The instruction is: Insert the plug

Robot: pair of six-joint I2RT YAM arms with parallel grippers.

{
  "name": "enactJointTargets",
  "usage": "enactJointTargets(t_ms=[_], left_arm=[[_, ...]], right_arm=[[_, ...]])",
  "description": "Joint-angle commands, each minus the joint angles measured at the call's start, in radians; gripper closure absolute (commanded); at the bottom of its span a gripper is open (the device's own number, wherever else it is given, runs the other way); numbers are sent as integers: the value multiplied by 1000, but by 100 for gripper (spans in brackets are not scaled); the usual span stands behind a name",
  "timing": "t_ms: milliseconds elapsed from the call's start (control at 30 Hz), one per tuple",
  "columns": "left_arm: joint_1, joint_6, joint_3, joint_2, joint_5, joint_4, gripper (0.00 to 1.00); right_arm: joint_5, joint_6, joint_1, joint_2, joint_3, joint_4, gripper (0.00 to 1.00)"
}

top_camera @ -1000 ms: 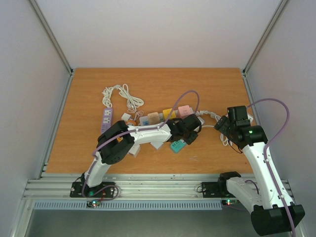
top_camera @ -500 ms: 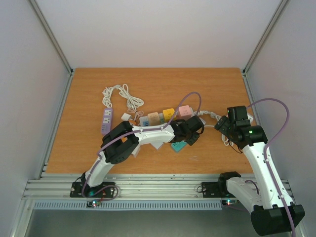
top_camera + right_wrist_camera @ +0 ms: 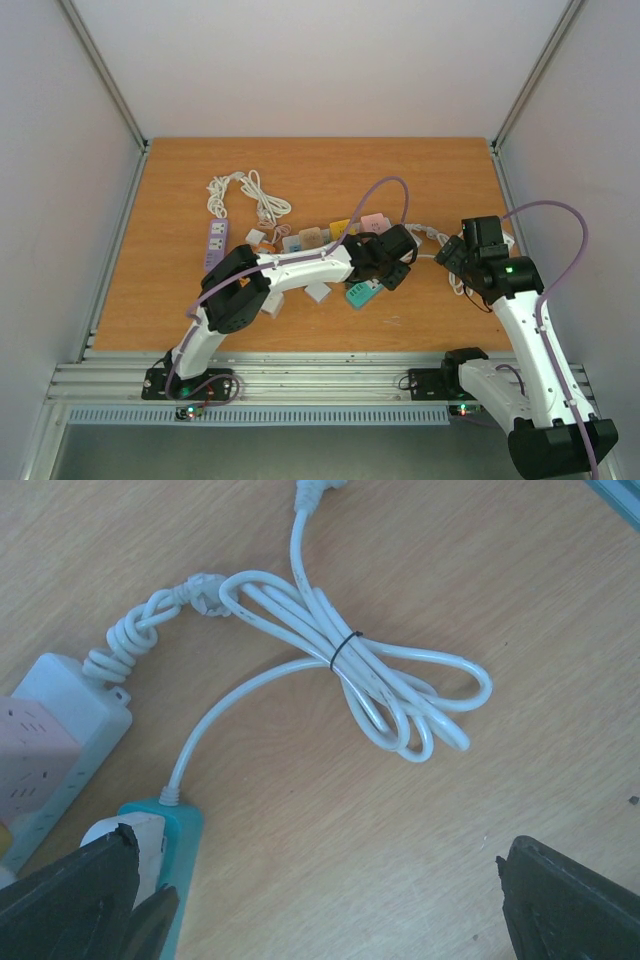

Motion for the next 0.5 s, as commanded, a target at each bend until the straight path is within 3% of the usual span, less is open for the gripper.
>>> enactJointTargets(t_ms=[0, 467], left_arm=[[-1, -2, 34, -54, 3, -12, 53], [19, 21, 40, 7, 15, -44, 79]], right_arm=[[6, -5, -4, -40, 5, -20, 2], [-10, -15, -4, -30, -11, -11, 2]])
